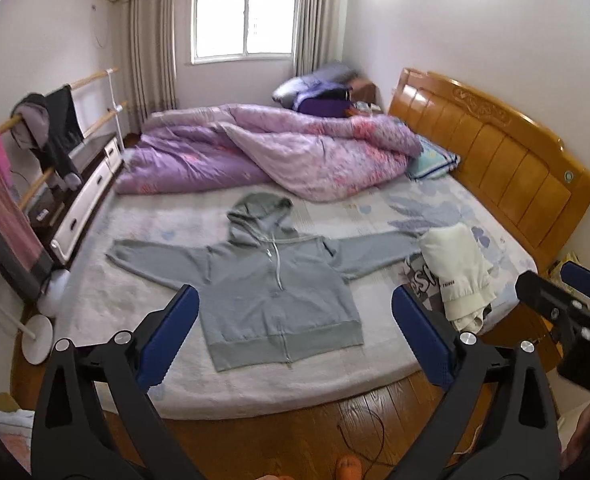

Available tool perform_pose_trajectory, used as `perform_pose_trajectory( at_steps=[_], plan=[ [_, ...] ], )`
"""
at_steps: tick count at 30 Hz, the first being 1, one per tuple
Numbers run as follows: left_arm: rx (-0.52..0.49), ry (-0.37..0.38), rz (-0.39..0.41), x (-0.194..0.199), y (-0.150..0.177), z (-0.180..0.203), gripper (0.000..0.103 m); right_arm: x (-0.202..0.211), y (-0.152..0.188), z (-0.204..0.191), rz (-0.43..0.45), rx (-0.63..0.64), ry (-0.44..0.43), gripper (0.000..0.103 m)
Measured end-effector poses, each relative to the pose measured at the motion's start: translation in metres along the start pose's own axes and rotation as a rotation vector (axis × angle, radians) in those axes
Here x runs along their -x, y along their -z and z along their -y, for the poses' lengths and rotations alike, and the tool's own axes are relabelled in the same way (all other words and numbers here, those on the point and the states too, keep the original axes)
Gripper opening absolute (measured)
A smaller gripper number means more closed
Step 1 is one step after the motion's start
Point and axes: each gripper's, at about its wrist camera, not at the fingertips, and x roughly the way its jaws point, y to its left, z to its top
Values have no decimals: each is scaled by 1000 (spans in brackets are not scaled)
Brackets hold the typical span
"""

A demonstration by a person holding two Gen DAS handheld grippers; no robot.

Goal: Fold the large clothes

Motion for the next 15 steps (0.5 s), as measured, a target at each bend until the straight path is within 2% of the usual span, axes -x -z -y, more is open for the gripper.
perform_pose_trajectory(
  at_steps=[4, 9, 15],
  plan=[
    [0, -43, 58, 45, -12, -3, 97, 31, -7, -6, 34, 22, -6, 86],
    [35, -61, 114, 91, -24, -3, 98, 64, -11, -8, 86, 37, -29, 86],
    [34, -72, 147, 121, -30, 10, 98, 90, -16, -3, 130, 52, -56, 86]
  ],
)
